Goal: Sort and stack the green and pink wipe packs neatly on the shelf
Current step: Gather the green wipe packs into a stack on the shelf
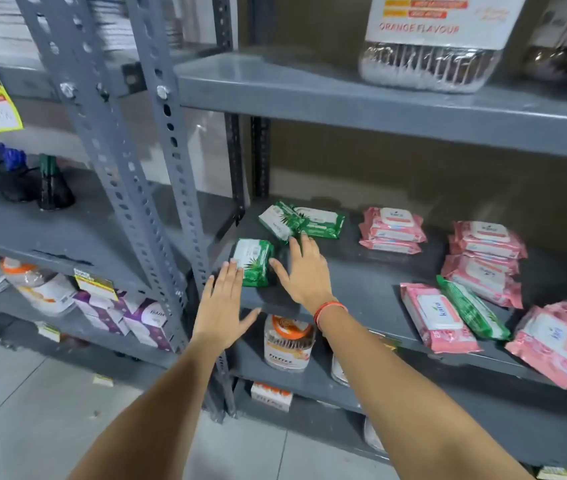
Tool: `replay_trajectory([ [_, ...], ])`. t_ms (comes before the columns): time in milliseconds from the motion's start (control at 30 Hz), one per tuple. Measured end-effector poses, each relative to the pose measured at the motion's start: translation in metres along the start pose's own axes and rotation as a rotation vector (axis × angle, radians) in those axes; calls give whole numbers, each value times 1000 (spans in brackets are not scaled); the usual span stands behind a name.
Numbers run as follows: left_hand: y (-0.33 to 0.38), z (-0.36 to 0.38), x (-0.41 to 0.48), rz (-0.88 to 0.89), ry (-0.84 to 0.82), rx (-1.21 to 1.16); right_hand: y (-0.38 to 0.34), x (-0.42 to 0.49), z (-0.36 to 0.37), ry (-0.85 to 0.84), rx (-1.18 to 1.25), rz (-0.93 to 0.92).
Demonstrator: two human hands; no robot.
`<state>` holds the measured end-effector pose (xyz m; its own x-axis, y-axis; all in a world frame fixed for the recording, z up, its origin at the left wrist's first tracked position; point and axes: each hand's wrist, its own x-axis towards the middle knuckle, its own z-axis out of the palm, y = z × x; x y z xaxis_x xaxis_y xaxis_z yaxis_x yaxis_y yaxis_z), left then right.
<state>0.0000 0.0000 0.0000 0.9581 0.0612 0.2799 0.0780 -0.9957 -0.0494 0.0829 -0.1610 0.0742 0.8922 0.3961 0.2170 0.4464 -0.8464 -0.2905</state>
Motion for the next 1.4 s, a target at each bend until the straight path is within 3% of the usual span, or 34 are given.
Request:
replay_trajectory([
  [300, 1, 25, -17, -29, -78, -22, -33, 42, 32, -201, 52, 25],
  [733, -6, 38, -34, 81, -101, -85, -79, 77, 66, -261, 46, 347],
  [1400, 13, 37, 27, 39, -197, -39, 8, 58, 8, -352, 94, 167],
])
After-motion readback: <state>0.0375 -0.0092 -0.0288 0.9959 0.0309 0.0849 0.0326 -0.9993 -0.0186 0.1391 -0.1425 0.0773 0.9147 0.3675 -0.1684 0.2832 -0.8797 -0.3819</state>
